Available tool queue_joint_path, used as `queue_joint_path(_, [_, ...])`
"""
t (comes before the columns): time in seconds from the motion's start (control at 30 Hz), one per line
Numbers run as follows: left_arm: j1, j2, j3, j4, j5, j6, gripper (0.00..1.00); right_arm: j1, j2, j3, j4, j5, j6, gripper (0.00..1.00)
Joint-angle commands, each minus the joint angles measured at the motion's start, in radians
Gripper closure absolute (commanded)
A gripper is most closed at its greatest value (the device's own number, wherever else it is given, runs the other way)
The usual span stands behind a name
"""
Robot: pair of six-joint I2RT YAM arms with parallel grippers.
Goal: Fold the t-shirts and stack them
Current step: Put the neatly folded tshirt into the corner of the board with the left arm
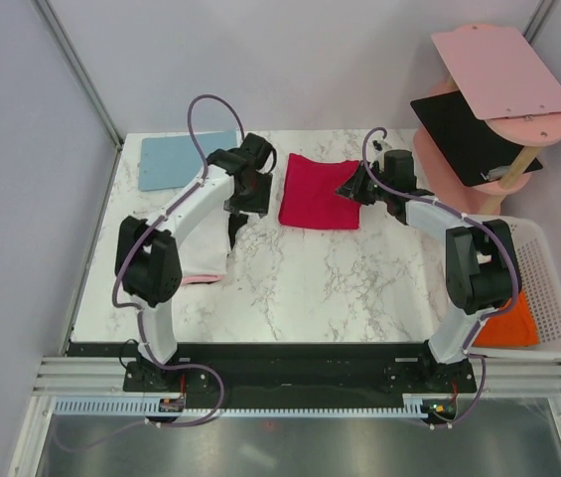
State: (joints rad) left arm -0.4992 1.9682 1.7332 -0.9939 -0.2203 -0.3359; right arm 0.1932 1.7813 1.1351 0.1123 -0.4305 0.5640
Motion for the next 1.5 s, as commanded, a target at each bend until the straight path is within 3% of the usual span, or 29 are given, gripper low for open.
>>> queue_joint_path(0.0, [0.031,-0.114,-0.006,0.210,0.215,-0.006,0.31,-0.005,-0.043,-0.012,0.009,-0.013,-0.030,0.77])
queue_joint_path(0.1, [0.098,-0.060,0.009,0.342,0.498,-0.041,0.30,-0.008,-0.046,-0.017,0.001,-0.016,-0.035,0.76])
queue_joint_path(0.17, [0.122,0.035,0.051,0.399,0.594,-0.078,0.30,-0.011,-0.052,-0.021,-0.008,-0.014,-0.038,0.76])
queue_joint_path(0.23, [0.133,0.128,0.113,0.412,0.676,-0.097,0.09,-0.014,-0.065,-0.032,-0.016,-0.010,-0.046,0.76])
queue_joint_path(0.27, [0.134,0.155,0.135,0.413,0.691,-0.100,0.09,-0.015,-0.071,-0.035,-0.019,-0.008,-0.047,0.76])
queue_joint_path(0.77, [0.139,0.359,0.212,0.506,0.788,-0.183,0.01,-0.051,-0.097,-0.057,-0.046,-0.008,-0.064,0.75])
queue_joint_path(1.17, [0.096,0.425,0.192,0.503,0.648,-0.153,0.00,-0.069,-0.106,-0.064,-0.045,-0.022,-0.059,0.74])
queue_joint_path(1.33, [0.048,0.477,0.216,0.497,0.633,-0.152,0.04,-0.075,-0.106,-0.069,-0.046,-0.027,-0.058,0.74])
queue_joint_path(1.43, [0.018,0.520,0.236,0.483,0.628,-0.152,0.19,-0.078,-0.106,-0.067,-0.046,-0.028,-0.056,0.74])
queue_joint_path(1.47, [0.004,0.517,0.241,0.472,0.610,-0.150,0.36,-0.078,-0.105,-0.066,-0.046,-0.030,-0.055,0.74])
